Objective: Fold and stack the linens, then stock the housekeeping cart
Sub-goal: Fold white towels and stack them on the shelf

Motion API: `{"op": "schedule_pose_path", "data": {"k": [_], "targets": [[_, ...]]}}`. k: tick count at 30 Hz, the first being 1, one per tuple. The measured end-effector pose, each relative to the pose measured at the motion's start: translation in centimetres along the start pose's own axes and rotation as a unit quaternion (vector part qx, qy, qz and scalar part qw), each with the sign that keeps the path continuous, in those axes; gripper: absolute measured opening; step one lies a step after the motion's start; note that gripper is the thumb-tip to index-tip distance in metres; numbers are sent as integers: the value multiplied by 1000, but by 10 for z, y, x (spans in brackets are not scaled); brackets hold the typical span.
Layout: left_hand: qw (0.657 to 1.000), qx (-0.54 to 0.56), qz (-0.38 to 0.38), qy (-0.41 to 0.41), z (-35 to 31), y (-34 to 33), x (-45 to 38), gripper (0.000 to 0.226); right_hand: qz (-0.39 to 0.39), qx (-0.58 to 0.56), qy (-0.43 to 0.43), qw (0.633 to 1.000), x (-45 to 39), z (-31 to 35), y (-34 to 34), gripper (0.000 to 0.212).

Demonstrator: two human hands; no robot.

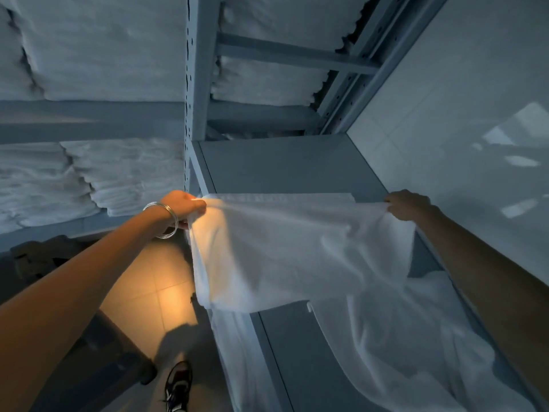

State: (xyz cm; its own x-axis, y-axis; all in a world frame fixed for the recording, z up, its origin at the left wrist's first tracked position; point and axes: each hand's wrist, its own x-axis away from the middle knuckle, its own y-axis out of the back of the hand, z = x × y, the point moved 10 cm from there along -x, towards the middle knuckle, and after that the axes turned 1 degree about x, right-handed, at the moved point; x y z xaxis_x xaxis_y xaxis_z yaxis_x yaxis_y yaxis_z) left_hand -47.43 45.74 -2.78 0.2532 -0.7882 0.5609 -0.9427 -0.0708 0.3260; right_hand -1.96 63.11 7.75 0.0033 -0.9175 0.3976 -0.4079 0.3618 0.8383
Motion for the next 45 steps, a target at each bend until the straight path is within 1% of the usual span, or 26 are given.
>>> {"op": "schedule_pose_path", "data": {"k": [3,6,8,10,12,14,17,19,21,24,25,27,28,29,31,34,35,36,38,39,40,41,42,43,44,45], "targets": [[999,-31,-8,0,4,4,-20,14,-63,30,-38,997,-20,16,16,22],[993,-90,-68,-22,-1,10,-34,10,-125,67,-55,988,-39,42,25,27],[989,-99,-104,-29,-2,12,-42,7,-155,74,-75,982,-51,54,31,31],[987,-82,-135,-21,4,16,-54,21,-187,45,-88,977,-63,59,32,34],[989,-38,-145,4,15,16,-63,35,-180,-32,-100,978,-72,59,18,35],[992,6,-120,28,27,8,-68,44,-127,-133,-127,975,-78,51,-9,39],[995,35,-74,62,47,-5,-73,57,-24,-234,-143,961,-84,38,-54,63],[994,53,-47,86,59,-8,-74,64,21,-294,-138,945,-84,33,-74,70],[991,85,11,103,69,-20,-72,64,36,-330,-133,934,-82,30,-86,68],[987,84,94,98,75,-47,-55,43,23,-363,-126,923,-84,30,-89,65],[989,71,105,81,74,-54,-52,42,13,-372,-126,920,-87,30,-88,65],[996,30,78,11,63,-55,-50,62,-6,-373,-138,918,-96,29,-88,64],[999,13,43,-25,55,-49,-50,72,-11,-369,-148,917,-98,30,-87,63],[998,9,6,-55,47,-41,-48,76,-15,-367,-158,917,-100,31,-87,61],[993,27,-61,-99,31,-26,-44,68,-28,-365,-186,912,-102,30,-85,54],[974,106,-134,-145,12,-11,-37,39,-114,-358,-216,901,-106,19,-68,46],[970,134,-147,-140,12,-7,-38,32,-124,-342,-223,904,-106,21,-62,45],[969,154,-151,-119,17,-7,-43,27,-115,-317,-234,912,-104,26,-58,47],[976,153,-136,-70,30,-13,-49,27,-86,-271,-234,930,-100,51,-52,55],[982,139,-123,-45,38,-16,-50,32,-100,-242,-193,945,-100,72,-42,58],[987,119,-109,-25,46,-20,-49,40,-138,-210,-114,961,-98,103,-26,57],[991,93,-92,-14,52,-24,-46,49,-186,-184,-3,965,-90,143,-7,52],[995,69,-74,-7,57,-29,-41,58,-223,-169,120,952,-75,188,10,44],[997,49,-56,0,64,-35,-35,64,-248,-158,227,929,-55,228,23,36],[999,27,-41,8,72,-41,-29,68,-274,-151,308,899,-35,262,34,30],[999,1,-26,20,80,-48,-23,70,-289,-147,359,875,-19,289,42,26]]}}
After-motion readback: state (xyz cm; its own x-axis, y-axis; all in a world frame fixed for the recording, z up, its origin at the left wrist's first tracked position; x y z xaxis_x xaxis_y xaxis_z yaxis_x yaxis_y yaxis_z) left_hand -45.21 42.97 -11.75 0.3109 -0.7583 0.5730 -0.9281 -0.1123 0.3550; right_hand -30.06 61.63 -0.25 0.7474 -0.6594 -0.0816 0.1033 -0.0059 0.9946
